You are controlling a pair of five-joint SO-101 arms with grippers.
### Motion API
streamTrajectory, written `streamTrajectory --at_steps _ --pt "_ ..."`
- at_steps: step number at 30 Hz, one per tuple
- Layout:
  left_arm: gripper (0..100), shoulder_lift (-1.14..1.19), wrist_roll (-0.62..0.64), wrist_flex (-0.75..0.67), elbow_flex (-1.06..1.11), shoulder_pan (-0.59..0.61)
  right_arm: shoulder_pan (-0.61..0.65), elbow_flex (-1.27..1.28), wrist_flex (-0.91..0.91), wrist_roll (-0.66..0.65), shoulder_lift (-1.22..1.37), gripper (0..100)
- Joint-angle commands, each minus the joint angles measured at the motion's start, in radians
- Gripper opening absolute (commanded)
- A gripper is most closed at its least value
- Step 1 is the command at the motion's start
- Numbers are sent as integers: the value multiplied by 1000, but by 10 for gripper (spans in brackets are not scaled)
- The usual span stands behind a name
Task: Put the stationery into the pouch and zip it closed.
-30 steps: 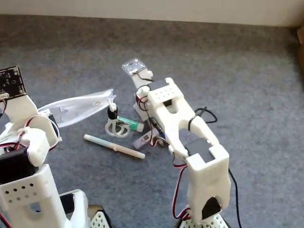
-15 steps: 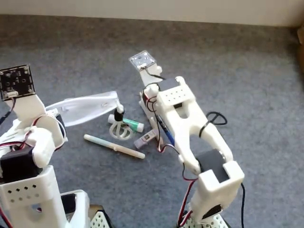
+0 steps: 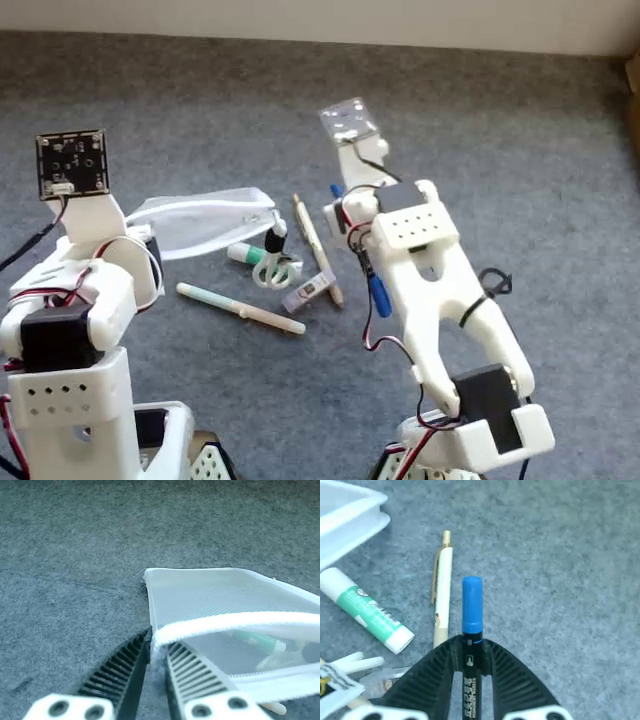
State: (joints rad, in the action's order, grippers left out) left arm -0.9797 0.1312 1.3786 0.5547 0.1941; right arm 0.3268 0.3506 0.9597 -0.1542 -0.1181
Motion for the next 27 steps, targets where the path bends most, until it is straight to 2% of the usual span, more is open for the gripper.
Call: streamTrajectory --at_steps 1,13,22,27 --pt "7 2 40 -23 -87 -44 -21 7 -44 52 -90 5" --pt "7 30 74 -17 -173 -59 -22 39 -74 118 -93 5" --pt "7 397 77 173 -535 -59 -22 51 -97 118 -93 5" --pt "7 544 101 247 -657 -56 -22 51 -97 117 -93 5"
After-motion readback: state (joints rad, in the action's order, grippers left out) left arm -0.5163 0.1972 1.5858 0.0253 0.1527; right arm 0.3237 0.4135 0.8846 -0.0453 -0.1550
